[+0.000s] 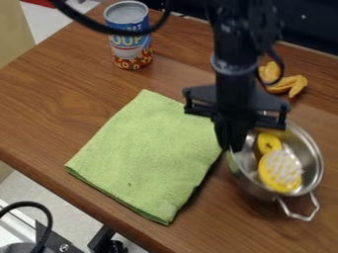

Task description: Move the pot beside the green cloth

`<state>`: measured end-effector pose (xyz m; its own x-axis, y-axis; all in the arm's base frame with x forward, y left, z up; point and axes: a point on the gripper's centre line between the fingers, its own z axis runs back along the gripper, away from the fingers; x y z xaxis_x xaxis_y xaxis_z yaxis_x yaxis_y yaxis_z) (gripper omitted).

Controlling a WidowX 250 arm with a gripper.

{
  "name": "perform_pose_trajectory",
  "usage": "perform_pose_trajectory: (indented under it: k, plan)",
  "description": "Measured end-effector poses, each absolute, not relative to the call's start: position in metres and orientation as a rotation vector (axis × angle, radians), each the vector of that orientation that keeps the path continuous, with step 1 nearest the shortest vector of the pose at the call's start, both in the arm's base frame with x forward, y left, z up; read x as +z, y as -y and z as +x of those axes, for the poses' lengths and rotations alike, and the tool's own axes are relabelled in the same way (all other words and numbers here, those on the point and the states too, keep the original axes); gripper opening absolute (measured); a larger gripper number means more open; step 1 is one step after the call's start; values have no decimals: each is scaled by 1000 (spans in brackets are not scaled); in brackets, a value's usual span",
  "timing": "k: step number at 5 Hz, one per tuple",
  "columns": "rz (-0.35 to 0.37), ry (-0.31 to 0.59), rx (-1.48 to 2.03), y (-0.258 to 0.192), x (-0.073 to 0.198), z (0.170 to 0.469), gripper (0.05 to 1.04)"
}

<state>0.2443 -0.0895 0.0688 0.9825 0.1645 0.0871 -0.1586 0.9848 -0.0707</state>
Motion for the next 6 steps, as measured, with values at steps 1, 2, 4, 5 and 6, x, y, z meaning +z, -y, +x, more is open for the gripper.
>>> perform_pose_trajectory:
  k: [1, 2, 4, 5, 6]
  plan:
    - [-54, 92, 150, 97, 57, 245, 55]
    - [-48, 108, 155, 101, 50, 245, 55]
    - [-46, 85, 171, 99, 47, 244, 76]
    - [-63, 26, 191, 93, 47, 241, 215]
    - [-80, -4, 218, 93, 56, 245, 450]
